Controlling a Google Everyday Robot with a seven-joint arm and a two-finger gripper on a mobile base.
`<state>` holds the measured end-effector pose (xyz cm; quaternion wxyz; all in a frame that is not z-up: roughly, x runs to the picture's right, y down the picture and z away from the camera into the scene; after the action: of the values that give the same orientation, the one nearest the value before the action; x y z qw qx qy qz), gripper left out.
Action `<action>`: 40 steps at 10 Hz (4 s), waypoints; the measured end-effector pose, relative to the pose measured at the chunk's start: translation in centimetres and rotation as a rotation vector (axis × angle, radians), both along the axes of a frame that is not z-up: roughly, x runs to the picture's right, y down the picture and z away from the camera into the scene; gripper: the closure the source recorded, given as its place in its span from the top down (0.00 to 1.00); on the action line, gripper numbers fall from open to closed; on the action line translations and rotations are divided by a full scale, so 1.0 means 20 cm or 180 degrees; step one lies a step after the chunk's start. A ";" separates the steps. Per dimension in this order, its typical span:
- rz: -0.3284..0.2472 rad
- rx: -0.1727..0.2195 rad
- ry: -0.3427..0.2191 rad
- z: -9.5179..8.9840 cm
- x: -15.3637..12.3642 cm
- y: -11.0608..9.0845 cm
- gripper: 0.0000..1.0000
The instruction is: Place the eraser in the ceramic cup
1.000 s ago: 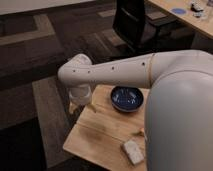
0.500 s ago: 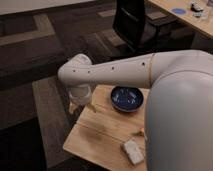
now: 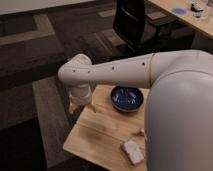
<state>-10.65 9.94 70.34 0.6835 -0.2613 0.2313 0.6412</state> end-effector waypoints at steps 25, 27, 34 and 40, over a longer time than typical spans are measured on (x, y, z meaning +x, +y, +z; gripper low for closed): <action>0.0845 0.0139 0.0946 -0.40 1.21 0.12 0.65; 0.1036 0.0122 0.1184 -0.43 1.34 0.17 0.65; 0.1911 0.0071 0.2025 -0.63 1.84 0.51 0.65; 0.1879 0.0220 0.1786 -0.46 1.91 0.63 0.65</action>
<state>27.58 22.45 61.07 0.3889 -0.1083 0.3022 0.8636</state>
